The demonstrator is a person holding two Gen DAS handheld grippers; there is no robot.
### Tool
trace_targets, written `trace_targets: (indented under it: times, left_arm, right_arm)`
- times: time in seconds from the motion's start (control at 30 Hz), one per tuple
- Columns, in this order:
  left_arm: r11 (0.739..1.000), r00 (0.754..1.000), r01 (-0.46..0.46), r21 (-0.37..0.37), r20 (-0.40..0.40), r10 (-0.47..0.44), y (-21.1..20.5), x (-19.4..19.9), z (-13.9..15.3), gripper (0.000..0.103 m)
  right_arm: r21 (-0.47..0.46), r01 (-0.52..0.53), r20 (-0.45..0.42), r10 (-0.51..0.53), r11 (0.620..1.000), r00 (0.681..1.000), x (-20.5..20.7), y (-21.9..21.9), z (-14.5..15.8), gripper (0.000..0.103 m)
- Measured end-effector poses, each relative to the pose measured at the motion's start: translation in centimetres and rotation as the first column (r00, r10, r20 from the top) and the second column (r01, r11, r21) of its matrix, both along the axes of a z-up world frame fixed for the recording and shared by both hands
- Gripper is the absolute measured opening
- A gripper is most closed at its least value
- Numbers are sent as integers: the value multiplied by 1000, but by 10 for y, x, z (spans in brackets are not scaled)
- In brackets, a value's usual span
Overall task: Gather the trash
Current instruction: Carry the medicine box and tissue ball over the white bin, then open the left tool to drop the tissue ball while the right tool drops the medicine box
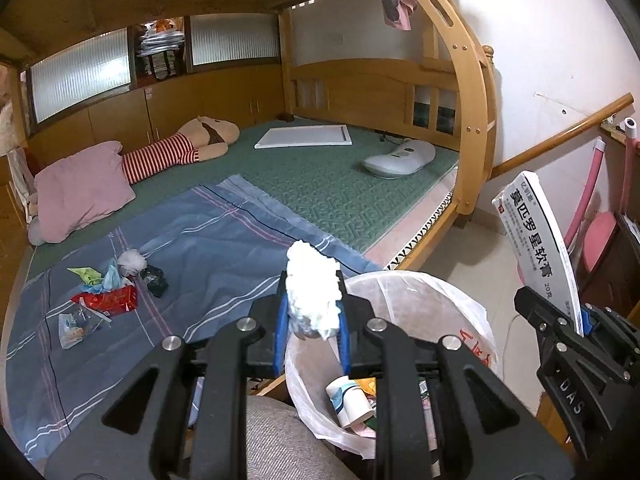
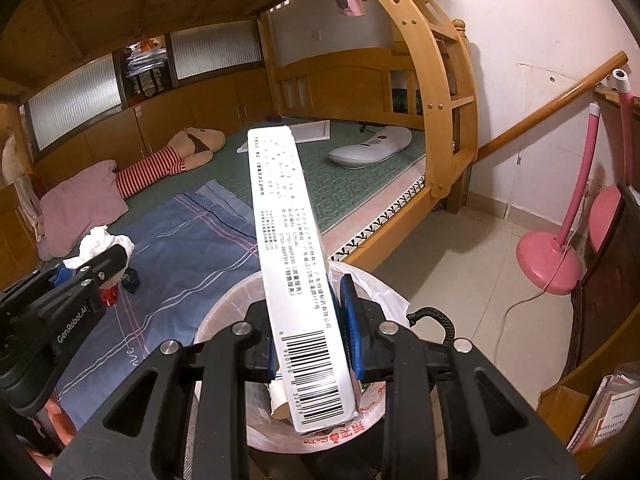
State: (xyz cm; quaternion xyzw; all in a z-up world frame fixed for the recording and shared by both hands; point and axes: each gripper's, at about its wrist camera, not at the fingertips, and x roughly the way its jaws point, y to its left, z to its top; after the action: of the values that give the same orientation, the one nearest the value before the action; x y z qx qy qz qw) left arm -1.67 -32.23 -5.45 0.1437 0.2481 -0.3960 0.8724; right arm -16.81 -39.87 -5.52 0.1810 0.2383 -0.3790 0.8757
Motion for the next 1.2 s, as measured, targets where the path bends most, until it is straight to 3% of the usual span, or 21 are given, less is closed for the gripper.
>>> trace_targets:
  times: [0.57, 0.67, 0.73, 1.13, 1.17, 1.2]
  left_arm:
    - [998, 999, 17, 57, -30, -16, -22, 11, -20, 24]
    - [998, 999, 25, 61, -30, -23, -26, 11, -23, 40]
    - [998, 1000, 21, 59, -16, -20, -27, 10, -22, 71]
    - [999, 1000, 16, 38, -15, -16, -22, 15, -19, 75]
    - [999, 1000, 13, 35, -14, -12, -22, 16, -18, 75]
    - [999, 1000, 10, 34, -13, -10, -21, 16, -17, 76]
  right_arm:
    - [15, 20, -21, -20, 1000, 1000, 6, -1, -4, 27]
    - [19, 23, -25, -22, 1000, 999, 8, -4, -5, 27]
    - [22, 26, -27, -25, 999, 999, 8, -5, -7, 27]
    - [60, 7, -71, -2, 998, 997, 21, -11, -21, 28]
    - [62, 8, -80, -3, 998, 997, 24, -11, -23, 30]
    - [65, 10, -90, -4, 998, 996, 26, -11, -26, 43]
